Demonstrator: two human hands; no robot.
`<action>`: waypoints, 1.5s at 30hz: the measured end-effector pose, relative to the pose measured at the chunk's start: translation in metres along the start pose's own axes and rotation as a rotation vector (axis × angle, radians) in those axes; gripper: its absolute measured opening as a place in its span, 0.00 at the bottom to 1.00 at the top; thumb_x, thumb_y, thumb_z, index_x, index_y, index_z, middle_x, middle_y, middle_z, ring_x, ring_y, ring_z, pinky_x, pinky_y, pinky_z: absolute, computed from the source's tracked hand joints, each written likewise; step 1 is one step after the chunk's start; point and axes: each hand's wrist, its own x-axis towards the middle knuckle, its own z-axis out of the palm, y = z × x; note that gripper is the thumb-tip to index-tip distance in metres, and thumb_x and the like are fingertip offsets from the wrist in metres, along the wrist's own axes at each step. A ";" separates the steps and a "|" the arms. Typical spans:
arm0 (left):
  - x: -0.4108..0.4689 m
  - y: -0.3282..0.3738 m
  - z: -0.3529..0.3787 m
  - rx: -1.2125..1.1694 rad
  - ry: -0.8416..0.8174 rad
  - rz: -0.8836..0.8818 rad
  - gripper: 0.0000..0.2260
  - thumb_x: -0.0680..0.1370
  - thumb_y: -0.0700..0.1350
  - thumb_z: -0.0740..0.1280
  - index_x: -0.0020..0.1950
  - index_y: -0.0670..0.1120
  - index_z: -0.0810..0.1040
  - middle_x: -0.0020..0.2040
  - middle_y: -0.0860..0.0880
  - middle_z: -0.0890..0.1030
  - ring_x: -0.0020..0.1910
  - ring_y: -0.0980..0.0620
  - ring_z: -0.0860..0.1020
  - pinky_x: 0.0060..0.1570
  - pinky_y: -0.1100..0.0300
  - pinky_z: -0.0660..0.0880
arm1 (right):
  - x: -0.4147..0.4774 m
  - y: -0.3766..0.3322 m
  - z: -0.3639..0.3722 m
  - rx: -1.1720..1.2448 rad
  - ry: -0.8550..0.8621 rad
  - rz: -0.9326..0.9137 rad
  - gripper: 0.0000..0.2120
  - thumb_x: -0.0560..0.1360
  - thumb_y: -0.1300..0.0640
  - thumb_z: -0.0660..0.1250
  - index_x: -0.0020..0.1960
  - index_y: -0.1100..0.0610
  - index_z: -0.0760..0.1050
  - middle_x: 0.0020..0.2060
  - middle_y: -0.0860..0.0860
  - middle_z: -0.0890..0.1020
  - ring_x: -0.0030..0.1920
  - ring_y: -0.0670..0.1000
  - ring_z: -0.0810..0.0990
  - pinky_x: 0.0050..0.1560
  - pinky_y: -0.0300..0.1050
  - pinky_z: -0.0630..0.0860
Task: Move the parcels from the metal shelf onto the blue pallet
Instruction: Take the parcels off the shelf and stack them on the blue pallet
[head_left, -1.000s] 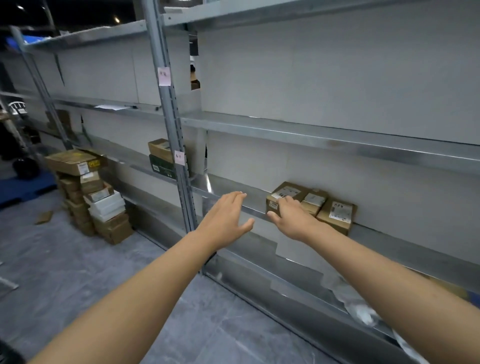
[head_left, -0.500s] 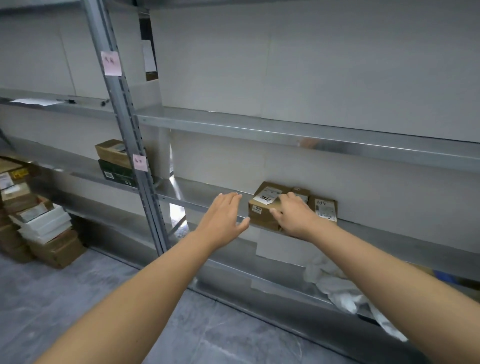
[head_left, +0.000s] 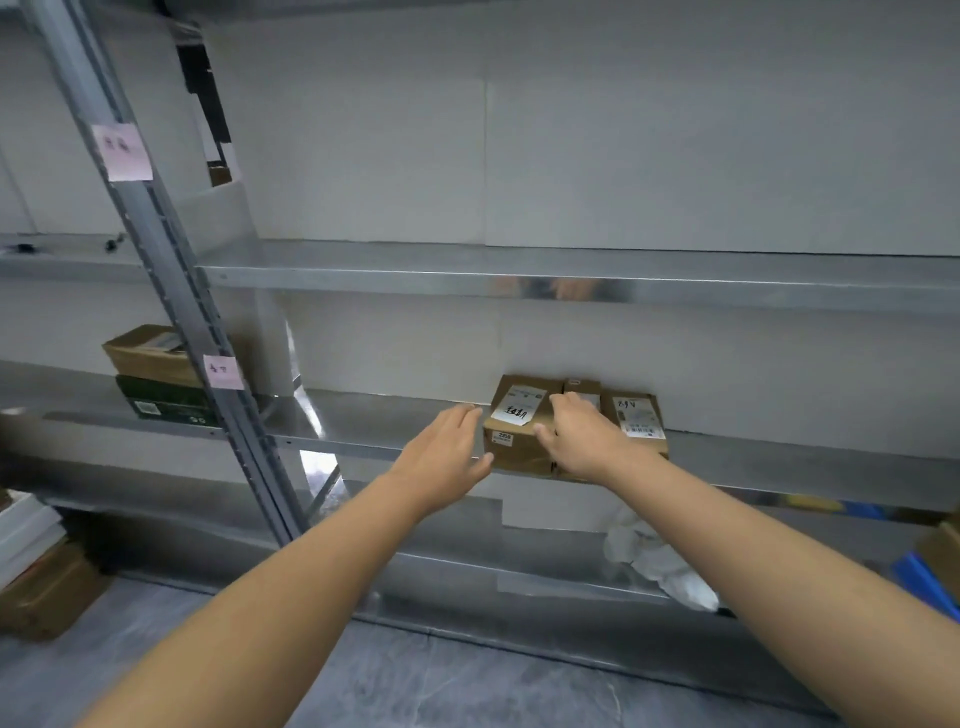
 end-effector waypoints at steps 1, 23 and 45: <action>0.007 -0.003 0.005 0.005 -0.003 0.015 0.27 0.80 0.52 0.61 0.76 0.42 0.60 0.74 0.47 0.64 0.74 0.51 0.61 0.70 0.58 0.61 | 0.007 0.004 0.003 0.002 0.002 0.013 0.22 0.81 0.50 0.55 0.68 0.63 0.64 0.64 0.59 0.70 0.65 0.59 0.69 0.64 0.52 0.68; 0.175 -0.077 0.136 -0.116 -0.078 -0.161 0.25 0.80 0.49 0.63 0.73 0.38 0.63 0.69 0.42 0.69 0.69 0.44 0.66 0.67 0.56 0.63 | 0.207 0.051 0.125 0.062 -0.164 0.219 0.24 0.79 0.51 0.59 0.70 0.63 0.63 0.68 0.62 0.65 0.68 0.62 0.64 0.68 0.56 0.64; 0.244 -0.146 0.204 -0.747 -0.214 -0.108 0.22 0.76 0.52 0.69 0.67 0.46 0.70 0.59 0.50 0.76 0.56 0.53 0.77 0.54 0.69 0.73 | 0.271 0.075 0.162 0.422 0.002 0.655 0.54 0.68 0.37 0.71 0.76 0.63 0.45 0.69 0.60 0.68 0.65 0.60 0.73 0.59 0.50 0.74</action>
